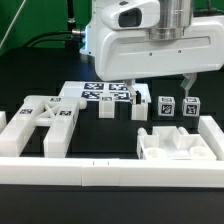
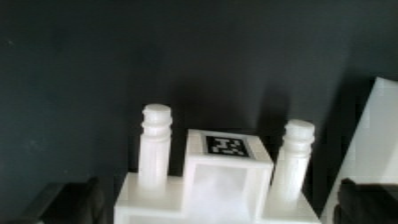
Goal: Assemble chair
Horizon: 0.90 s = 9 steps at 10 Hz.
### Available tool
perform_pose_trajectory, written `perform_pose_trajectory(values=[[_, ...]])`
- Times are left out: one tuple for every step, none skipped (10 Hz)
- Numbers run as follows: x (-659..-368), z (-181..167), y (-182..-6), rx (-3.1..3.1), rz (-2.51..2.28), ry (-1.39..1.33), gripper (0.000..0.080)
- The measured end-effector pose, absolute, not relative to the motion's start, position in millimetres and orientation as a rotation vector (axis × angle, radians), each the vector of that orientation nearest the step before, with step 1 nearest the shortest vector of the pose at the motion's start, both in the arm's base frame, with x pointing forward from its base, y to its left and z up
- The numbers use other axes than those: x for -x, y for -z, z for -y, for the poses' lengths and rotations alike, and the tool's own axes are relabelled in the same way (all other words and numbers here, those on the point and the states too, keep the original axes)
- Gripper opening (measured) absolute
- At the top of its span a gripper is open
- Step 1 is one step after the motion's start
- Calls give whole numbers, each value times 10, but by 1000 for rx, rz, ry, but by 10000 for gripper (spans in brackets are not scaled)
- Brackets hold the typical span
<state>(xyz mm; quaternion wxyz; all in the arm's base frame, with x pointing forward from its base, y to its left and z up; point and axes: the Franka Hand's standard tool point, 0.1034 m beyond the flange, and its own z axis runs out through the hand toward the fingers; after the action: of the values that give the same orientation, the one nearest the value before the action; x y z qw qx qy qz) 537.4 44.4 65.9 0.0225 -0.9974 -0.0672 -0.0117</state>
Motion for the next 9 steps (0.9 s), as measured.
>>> perform_pose_trajectory(values=[[-5244,-382,-639,3099,98,7,648],[-5177,-367,-626,3103,16,-8,648],[-5141,-358,-609,3104,12,-11,648],[-5135,-362,-606,3102,15,-24,648],[-5121,-366,-603,3100,16,-64,648],[-5132,-367,-604,3100,16,-60,648],[-5106,-368,-598,3099,17,-91,648],[-5050,-375,-591,3093,17,-203,648],[-4980,-382,-553,3083,-17,-343,648]])
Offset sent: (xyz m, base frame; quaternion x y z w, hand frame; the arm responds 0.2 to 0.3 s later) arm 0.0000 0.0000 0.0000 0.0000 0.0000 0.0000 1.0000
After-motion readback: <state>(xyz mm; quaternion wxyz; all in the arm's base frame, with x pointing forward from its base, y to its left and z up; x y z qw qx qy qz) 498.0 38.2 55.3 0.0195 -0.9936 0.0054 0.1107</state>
